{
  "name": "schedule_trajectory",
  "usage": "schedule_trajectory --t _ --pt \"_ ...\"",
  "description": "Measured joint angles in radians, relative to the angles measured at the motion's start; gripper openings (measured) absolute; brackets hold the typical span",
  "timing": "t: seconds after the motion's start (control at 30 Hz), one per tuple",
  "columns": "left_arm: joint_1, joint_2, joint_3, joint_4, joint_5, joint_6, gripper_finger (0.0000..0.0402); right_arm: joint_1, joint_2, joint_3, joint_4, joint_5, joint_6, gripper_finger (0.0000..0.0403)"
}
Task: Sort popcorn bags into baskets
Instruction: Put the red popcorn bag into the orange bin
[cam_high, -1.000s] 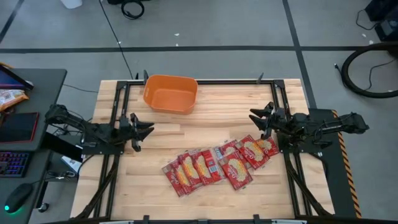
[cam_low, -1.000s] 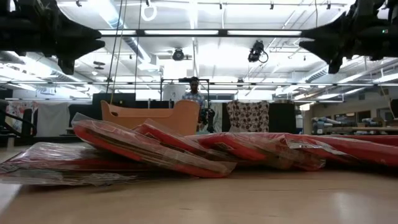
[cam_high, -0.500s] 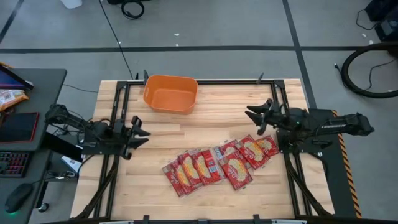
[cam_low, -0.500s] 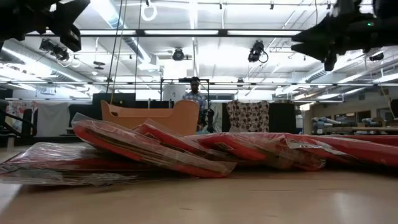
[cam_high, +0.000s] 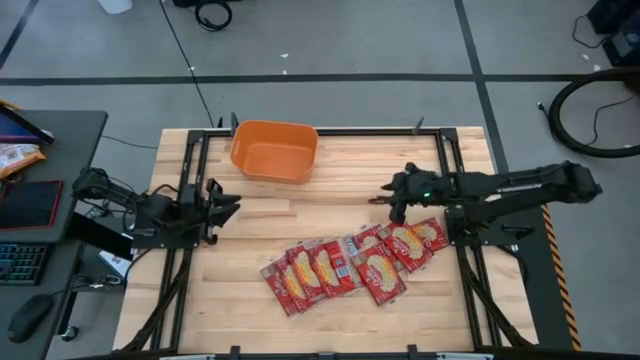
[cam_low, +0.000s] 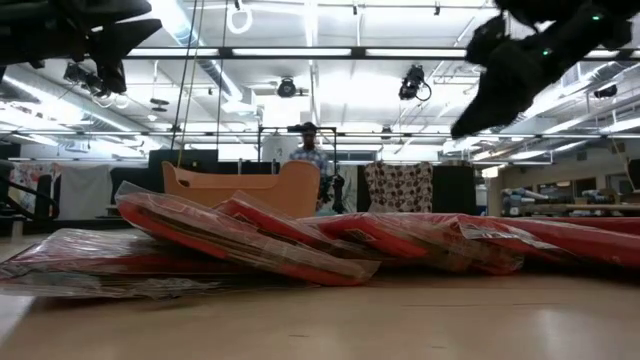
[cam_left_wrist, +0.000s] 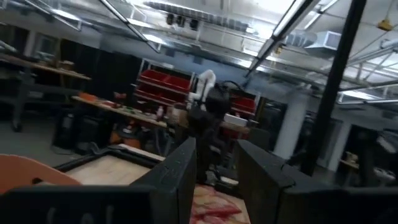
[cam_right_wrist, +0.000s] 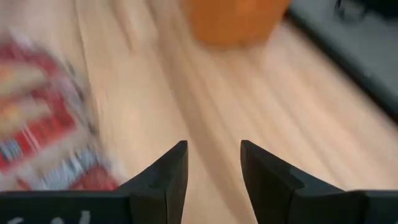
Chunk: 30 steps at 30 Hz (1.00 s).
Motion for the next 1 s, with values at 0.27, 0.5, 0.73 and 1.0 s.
schedule_trajectory --t 0.27,0.5,0.73,1.0 --pt "0.000 0.000 0.000 0.077 -0.024 0.149 0.0117 0.168 0.326 0.196 -0.327 0.103 0.181 0.0152" --pt "0.000 0.000 0.000 0.102 -0.033 0.205 0.0117 0.308 0.507 0.380 -0.572 0.115 0.352 0.0154" --pt "0.000 0.000 0.000 0.114 -0.033 0.200 0.0117 0.436 0.644 0.562 -0.848 -0.044 0.590 0.0195" --pt "0.000 0.000 0.000 0.112 -0.033 0.166 0.0117 0.636 0.853 0.727 -1.013 -0.085 0.864 0.0236"
